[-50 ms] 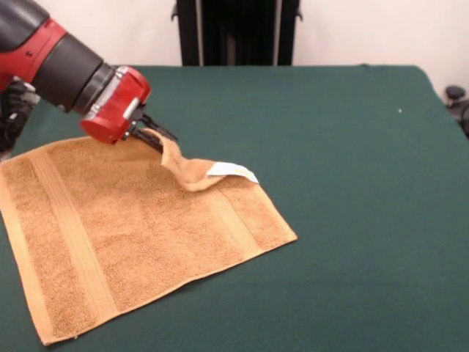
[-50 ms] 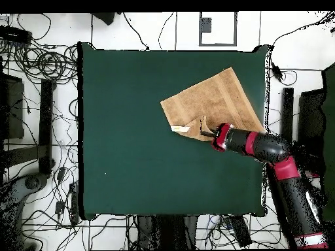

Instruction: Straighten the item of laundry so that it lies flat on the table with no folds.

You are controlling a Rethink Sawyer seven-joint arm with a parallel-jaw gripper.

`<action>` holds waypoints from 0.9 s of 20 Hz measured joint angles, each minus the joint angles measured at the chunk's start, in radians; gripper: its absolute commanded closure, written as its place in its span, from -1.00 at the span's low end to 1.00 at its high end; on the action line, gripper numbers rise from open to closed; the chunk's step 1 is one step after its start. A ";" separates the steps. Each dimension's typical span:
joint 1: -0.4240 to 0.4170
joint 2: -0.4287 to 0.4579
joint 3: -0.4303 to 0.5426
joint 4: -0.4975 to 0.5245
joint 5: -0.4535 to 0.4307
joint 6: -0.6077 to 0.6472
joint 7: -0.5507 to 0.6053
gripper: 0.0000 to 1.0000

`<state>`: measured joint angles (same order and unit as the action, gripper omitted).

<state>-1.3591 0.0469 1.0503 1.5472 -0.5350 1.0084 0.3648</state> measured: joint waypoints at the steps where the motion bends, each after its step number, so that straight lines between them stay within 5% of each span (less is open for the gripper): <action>1: -0.001 0.002 0.000 0.004 -0.003 0.004 0.000 1.00; 18: -0.062 -0.049 0.000 0.124 -0.088 0.129 -0.002 1.00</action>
<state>-1.4214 -0.0020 1.0501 1.6713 -0.6226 1.1375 0.3626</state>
